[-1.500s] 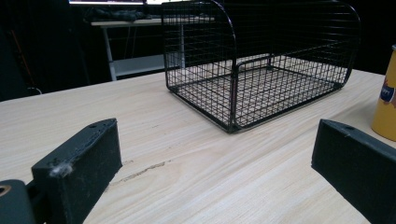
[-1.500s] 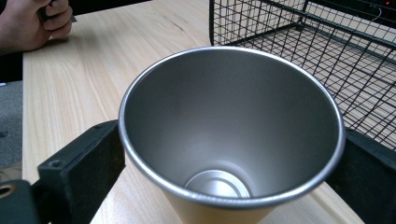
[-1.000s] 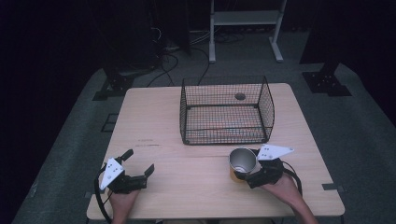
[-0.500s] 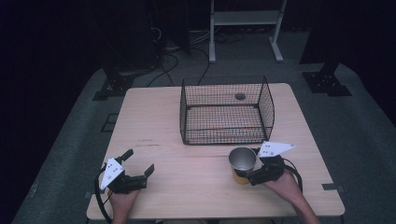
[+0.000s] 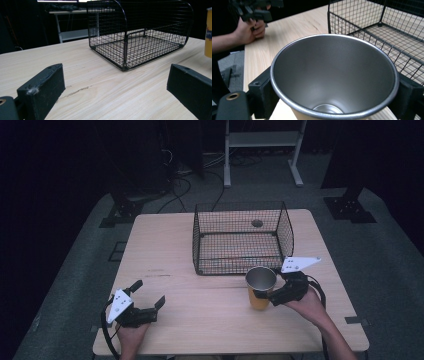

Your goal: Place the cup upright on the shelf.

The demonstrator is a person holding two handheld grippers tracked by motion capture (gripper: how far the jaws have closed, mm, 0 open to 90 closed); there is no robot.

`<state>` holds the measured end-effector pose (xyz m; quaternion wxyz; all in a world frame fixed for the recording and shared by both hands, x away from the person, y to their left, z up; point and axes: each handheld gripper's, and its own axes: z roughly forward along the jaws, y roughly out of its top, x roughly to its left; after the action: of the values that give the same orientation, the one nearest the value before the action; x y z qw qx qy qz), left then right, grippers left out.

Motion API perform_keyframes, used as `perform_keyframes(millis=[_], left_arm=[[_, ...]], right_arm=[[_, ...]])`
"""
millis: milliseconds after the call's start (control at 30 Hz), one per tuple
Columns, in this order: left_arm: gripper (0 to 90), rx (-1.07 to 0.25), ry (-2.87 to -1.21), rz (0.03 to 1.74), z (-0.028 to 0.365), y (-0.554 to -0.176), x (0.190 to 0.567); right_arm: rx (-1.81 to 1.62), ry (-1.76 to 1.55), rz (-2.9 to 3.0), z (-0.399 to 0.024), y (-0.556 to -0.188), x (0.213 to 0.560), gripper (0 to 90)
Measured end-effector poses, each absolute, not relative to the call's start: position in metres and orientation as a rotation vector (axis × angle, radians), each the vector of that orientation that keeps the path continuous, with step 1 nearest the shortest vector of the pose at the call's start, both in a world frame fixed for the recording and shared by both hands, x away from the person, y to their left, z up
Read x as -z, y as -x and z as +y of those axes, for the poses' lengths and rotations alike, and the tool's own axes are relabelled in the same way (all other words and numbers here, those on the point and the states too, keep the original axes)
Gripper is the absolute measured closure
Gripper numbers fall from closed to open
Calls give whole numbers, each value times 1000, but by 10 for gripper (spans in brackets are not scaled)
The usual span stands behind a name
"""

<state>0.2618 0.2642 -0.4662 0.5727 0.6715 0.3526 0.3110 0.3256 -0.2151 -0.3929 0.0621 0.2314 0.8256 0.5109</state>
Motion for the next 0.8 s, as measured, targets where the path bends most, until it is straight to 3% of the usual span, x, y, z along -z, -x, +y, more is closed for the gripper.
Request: perform_keyframes(millis=[800], left_arm=[[8,-722,-1573,828,264,-262,466]], right_arm=[[-1631,-631,2537,-213,-355,341,121]])
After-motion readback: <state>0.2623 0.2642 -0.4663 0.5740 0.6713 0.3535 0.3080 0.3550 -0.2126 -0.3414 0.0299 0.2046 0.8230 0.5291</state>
